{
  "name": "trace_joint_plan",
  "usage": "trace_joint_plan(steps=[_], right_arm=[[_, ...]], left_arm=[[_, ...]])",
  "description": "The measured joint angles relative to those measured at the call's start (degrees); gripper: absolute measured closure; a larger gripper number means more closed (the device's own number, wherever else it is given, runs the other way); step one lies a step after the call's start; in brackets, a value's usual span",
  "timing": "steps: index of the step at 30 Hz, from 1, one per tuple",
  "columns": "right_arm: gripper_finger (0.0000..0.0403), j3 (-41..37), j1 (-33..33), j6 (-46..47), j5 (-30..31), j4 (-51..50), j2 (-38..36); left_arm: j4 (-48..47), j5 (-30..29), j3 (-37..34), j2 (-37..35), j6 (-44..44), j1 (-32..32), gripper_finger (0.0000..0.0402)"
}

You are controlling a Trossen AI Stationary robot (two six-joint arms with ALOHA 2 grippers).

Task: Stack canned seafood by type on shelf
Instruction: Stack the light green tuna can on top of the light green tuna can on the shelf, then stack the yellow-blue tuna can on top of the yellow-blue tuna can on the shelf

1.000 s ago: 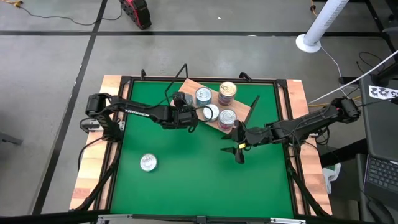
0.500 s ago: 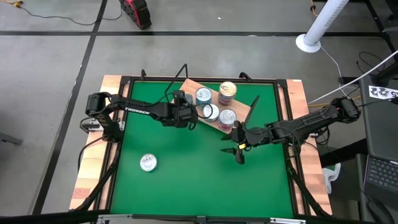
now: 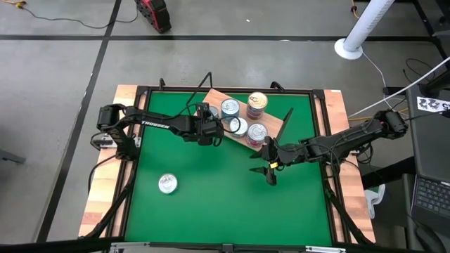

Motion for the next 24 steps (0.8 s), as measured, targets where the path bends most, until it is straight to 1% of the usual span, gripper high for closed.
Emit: trace_joint_plan(steps=[5, 8, 13, 16, 21, 24], right_arm=[[0.0162, 0.0, 0.0, 0.0, 0.0, 0.0, 0.0], [0.0162, 0.0, 0.0, 0.0, -0.1, 0.0, 0.0], [0.0162, 0.0, 0.0, 0.0, -0.1, -0.1, 0.0], [0.0162, 0.0, 0.0, 0.0, -0.1, -0.2, 0.0], [0.0162, 0.0, 0.0, -0.1, -0.1, -0.3, 0.0], [0.0162, 0.0, 0.0, -0.1, -0.1, -0.3, 0.0]], left_arm=[[0.0, 0.0, 0.0, 0.0, -0.4, 0.0, 0.0167], [-0.1, 0.0, 0.0, 0.0, -0.3, -0.4, 0.0156], [-2.8, 0.4, 0.0, -0.2, 2.2, -1.1, 0.0153], [-6.1, 1.1, 0.4, -0.2, 1.1, -1.2, 0.0153], [-7.1, 1.6, 0.5, -0.4, -0.3, -1.3, 0.0153], [-6.9, 4.7, 0.6, -0.5, 0.5, -1.3, 0.0153]])
